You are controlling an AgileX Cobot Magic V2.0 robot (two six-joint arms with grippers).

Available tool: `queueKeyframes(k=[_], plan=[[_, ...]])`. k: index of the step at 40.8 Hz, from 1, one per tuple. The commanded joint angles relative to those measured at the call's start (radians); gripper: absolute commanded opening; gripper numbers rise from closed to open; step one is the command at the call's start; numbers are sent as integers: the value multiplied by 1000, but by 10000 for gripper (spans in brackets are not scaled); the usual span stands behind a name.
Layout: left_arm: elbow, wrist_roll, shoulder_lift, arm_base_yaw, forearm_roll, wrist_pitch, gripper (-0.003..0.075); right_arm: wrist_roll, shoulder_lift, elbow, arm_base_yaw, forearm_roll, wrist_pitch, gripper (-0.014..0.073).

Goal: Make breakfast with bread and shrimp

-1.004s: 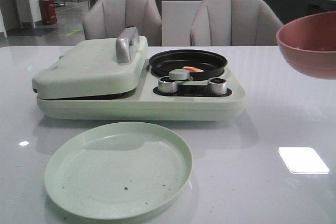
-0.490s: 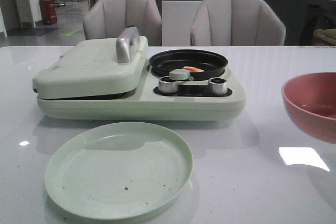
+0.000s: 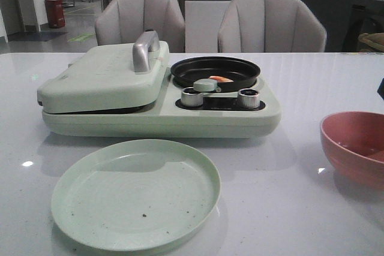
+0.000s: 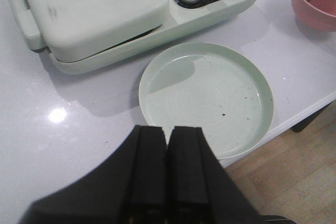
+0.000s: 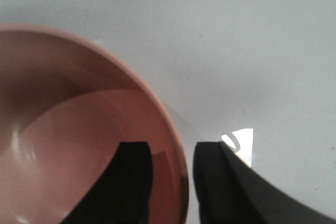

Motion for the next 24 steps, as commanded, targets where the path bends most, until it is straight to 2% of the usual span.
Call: queueKeyframes(k=[1,9,17,24], plan=[[-28,-7,-3,-8,-25,-60,101,-13,-66,-29,-5,3,-37,453],[-28,-7,-3,-8,-25,-60,101,-18,-204,-46,37,2,-20,451],[-28,-7,-3,-8,-25,-60,101,-19,-393,-43,191,-4,0,451],[-28,-7,-3,-8,-25,-60,101,-19,-543,-18,320,-20,81,451]])
